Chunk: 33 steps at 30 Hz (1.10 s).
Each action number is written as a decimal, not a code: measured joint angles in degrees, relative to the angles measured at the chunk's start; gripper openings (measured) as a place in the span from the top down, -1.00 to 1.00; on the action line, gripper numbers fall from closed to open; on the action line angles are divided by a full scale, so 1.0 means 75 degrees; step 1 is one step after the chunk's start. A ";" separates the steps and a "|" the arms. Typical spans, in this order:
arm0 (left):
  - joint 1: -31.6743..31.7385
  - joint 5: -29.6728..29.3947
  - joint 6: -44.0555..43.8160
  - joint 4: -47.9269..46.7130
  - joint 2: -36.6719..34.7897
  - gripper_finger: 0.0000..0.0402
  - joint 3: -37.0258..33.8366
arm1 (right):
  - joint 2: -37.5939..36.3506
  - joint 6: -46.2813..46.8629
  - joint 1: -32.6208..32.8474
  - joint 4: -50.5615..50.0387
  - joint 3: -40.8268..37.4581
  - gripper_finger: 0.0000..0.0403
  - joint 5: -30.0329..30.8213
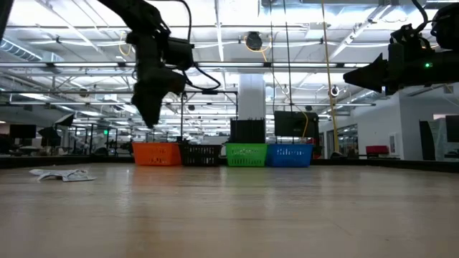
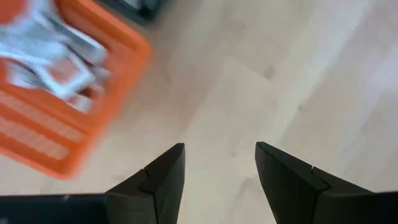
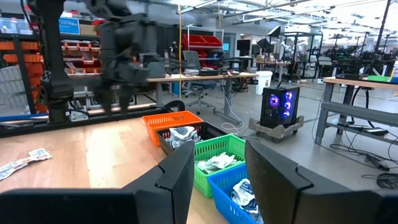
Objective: Pick & Place First Aid Supplies
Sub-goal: Put the red packet into the orange bin
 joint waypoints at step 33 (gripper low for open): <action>-0.3987 0.0364 -0.5495 0.1937 -0.2027 0.00 -0.4253 | 0.0000 0.0001 0.0000 0.0000 0.0001 0.31 0.0001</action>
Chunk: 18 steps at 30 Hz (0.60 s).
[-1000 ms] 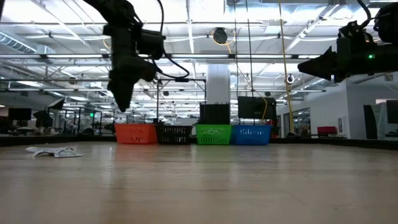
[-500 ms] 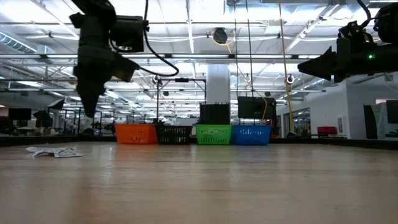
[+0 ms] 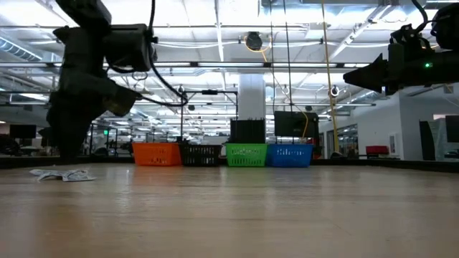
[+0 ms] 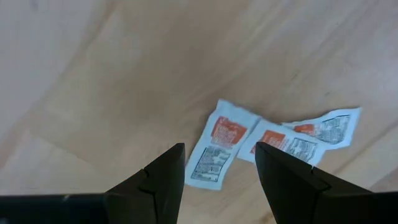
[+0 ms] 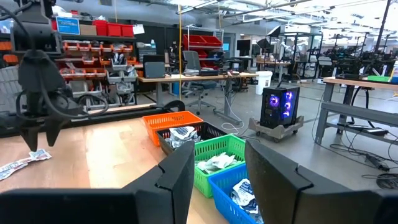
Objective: Pick & Place First Aid Supplies
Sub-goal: Put the red packet into the orange bin
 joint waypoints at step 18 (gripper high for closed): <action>-0.0434 -0.0197 -0.1484 0.0184 -0.0015 0.43 -0.0799 | -0.0001 0.0001 -0.0001 0.0000 0.0002 0.31 0.0002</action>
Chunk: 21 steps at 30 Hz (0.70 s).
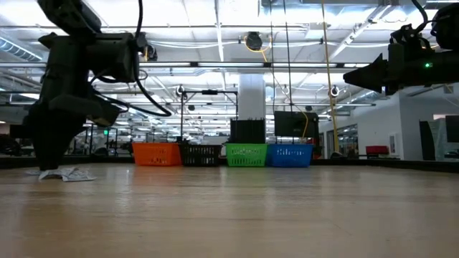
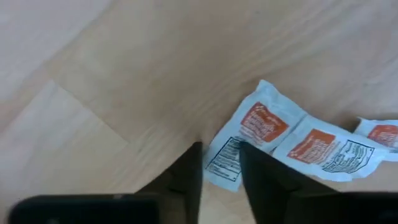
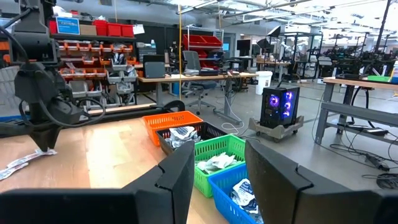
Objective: Pick & Place First Aid Supplies
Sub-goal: Put the red packet into the orange bin
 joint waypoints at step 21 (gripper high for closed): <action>0.0685 0.0017 0.0064 -0.0930 -0.0795 0.99 0.0823 | 0.0000 -0.0003 -0.0001 0.0000 0.0000 0.31 0.0000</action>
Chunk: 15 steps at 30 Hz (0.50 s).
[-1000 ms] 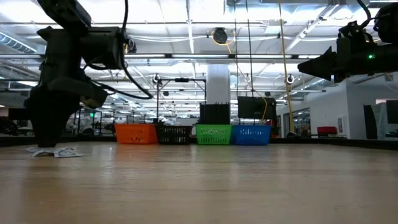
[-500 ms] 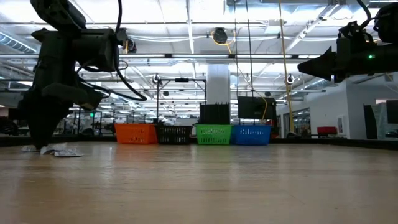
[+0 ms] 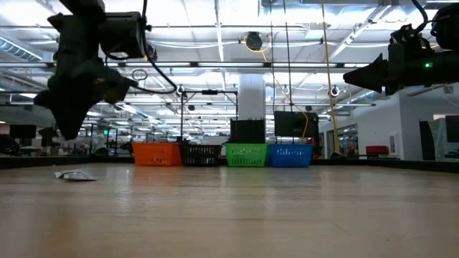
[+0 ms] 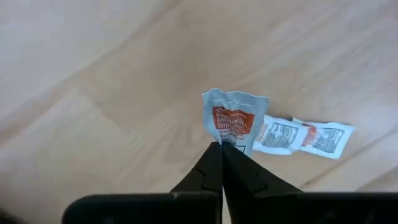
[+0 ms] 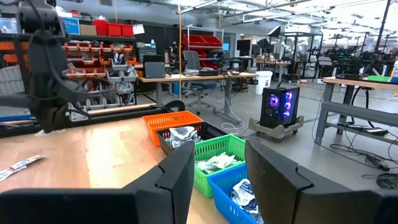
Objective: Pick & Place First Aid Supplies
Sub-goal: Put the red packet into the orange bin
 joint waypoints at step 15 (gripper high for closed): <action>0.1542 -0.0085 0.0259 -0.1458 -0.0235 0.99 0.1260 | 0.0003 0.0000 0.0002 0.0012 0.0000 0.31 -0.0001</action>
